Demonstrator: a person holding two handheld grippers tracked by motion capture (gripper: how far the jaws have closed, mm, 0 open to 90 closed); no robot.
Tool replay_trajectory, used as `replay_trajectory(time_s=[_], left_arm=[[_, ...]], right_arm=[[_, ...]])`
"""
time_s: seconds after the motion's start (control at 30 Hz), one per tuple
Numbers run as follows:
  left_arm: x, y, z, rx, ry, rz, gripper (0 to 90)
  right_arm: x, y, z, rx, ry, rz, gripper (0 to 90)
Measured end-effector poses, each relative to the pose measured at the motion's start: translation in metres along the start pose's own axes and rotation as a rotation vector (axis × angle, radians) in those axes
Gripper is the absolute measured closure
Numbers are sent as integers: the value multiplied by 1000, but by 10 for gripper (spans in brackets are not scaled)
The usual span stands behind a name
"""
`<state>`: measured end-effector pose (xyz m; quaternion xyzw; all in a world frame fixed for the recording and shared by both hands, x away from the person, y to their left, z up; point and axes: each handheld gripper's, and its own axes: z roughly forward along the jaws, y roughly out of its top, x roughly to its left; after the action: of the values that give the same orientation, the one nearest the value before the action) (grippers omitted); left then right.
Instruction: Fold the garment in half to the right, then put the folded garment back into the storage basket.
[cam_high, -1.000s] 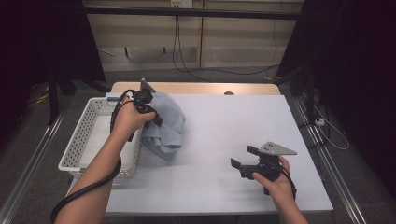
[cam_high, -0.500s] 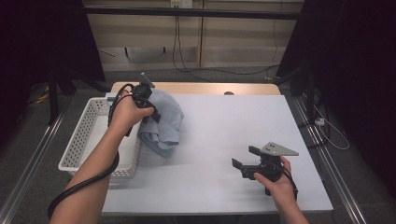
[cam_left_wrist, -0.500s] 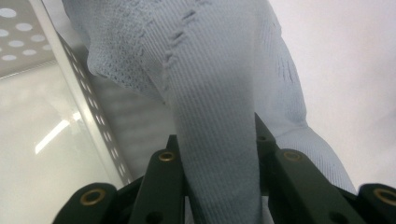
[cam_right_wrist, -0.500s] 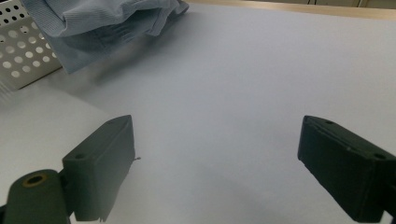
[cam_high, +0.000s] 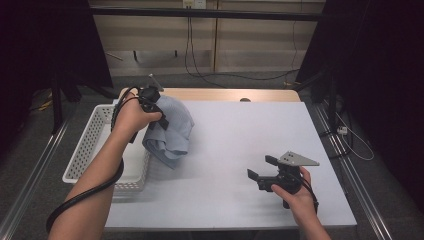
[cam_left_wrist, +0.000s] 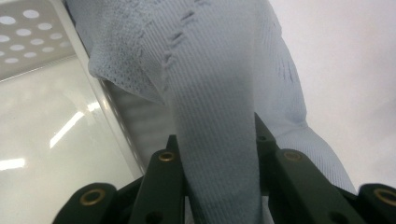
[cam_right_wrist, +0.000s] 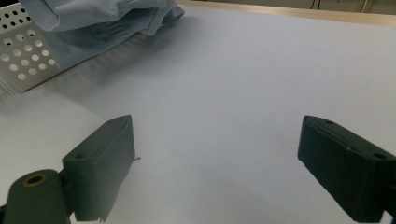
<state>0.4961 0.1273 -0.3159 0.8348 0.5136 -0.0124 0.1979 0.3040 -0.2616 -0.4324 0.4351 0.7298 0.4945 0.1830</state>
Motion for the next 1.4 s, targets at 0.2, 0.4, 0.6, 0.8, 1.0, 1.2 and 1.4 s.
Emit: replay_trajectory(time_s=[0.2, 0.4, 0.6, 0.8, 1.0, 1.2, 1.4], left_arm=[[3, 0, -2, 5, 6, 2, 730], [5, 0, -4, 11, -5, -2, 730], [3, 3, -8, 6, 0, 8, 730], [4, 2, -11, 1, -5, 4, 730], [6, 1, -16, -1, -5, 13, 729], [9, -1, -18, -3, -3, 9, 729], [8, 0, -20, 5, 0, 16, 729]], right_arm=[[1, 1, 4, 0, 6, 4, 103], [3, 0, 7, 6, 13, -5, 103], [3, 0, 6, 9, 16, -9, 103], [2, 0, 5, 5, 15, -9, 103], [6, 5, 9, -7, 24, -18, 103], [5, 2, 10, 6, 22, -15, 101], [5, 2, 7, 3, 20, -19, 101]])
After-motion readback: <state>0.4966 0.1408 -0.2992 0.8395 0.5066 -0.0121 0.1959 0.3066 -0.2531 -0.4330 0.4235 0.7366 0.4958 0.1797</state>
